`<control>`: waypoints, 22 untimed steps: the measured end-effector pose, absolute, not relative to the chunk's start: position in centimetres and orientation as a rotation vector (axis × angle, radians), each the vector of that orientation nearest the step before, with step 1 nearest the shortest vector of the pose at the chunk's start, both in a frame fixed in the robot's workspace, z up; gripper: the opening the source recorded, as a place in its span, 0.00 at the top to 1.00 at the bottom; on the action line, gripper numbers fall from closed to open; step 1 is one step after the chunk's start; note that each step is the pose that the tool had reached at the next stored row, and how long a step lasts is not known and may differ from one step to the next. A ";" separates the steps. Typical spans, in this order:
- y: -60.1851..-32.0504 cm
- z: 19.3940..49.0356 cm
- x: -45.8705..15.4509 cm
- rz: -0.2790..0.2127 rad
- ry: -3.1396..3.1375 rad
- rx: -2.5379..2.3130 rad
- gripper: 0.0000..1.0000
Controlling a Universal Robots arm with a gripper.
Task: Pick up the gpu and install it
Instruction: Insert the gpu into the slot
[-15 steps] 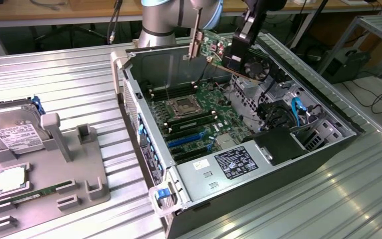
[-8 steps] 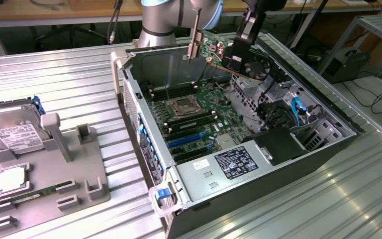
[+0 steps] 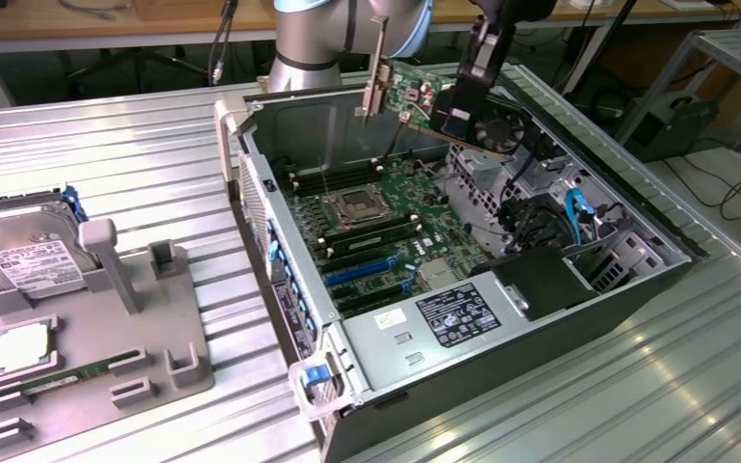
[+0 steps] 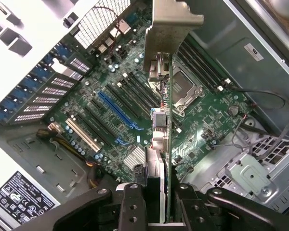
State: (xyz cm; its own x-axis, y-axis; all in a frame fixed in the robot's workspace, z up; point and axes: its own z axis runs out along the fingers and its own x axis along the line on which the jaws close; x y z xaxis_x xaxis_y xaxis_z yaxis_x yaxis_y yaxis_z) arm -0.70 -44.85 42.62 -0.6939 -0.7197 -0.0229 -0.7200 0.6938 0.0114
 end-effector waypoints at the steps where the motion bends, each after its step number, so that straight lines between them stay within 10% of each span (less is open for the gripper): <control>1: -44.8 42.6 -0.7 0.031 2.872 -1.231 0.72; 22: -44.9 42.6 -0.7 0.035 2.763 -1.461 0.72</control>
State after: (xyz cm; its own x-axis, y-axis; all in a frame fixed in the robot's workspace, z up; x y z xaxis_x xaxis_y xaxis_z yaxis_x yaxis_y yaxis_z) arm -0.69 -44.93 42.62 -0.5632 -0.8259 -0.0244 -0.8263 0.5631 0.0125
